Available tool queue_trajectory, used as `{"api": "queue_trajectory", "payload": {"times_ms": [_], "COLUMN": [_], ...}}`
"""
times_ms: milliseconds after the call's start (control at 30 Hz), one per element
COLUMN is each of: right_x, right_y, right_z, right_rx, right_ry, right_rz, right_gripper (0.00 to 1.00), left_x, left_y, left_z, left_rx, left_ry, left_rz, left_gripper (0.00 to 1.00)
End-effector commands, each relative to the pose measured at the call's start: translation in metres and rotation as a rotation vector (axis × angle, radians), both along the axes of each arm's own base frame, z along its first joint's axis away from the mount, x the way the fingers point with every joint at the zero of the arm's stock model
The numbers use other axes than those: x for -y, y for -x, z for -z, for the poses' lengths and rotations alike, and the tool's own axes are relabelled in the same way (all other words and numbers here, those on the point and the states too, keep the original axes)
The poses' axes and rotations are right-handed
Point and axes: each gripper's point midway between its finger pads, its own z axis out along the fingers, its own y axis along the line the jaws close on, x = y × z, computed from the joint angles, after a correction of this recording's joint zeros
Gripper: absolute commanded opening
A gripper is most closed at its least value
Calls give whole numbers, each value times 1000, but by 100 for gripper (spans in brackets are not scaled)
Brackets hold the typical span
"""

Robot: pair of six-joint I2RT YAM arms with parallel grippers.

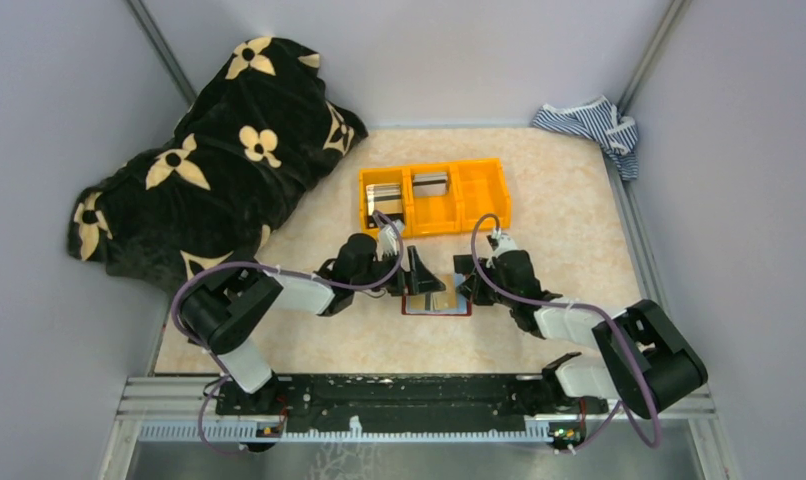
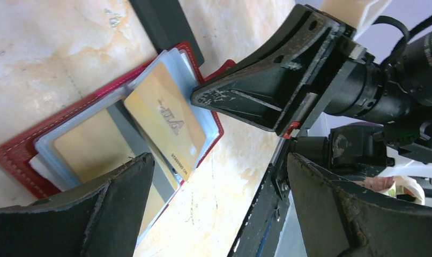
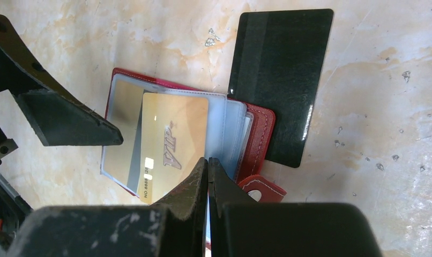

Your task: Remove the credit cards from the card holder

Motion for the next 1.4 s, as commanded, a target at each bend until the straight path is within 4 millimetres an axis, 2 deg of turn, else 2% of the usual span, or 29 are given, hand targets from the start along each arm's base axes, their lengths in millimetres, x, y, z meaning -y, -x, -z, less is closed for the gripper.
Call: {"api": "queue_trajectory", "payload": {"times_ms": [0,233,633,833,967,1033,1233,1300,1367], "right_x": [7,7,8,7,6,6,5,5,5], "right_y": [10,10,12,12,12,11,11,11,11], "right_z": [16,14,15,17,17,17,16,16,16], "right_rx": [-46,-42,-42,-48,-48,-48,-43,-43,-43], "right_ry": [22,19,14,12,8,9,6,4,5], "right_rz": [5,4,10,6,4,3,0,0,0], "right_gripper": [0,0,0,0,0,0,0,0,0], "left_x": [-8,-9,4,3,4,5,7,6,6], "left_y": [-5,-18,-19,-17,-15,-13,-11,-10,-10], "left_z": [13,34,37,40,41,41,44,44,42], "left_rx": [-7,-51,-71,-99,-108,-118,-138,-139,-136], "left_ry": [-77,-120,-56,-59,-41,-26,-5,-4,1], "left_rz": [-49,-126,-100,-104,-100,-94,-87,-89,-89], "left_gripper": [99,99,97,85,61,52,48,41,31]}}
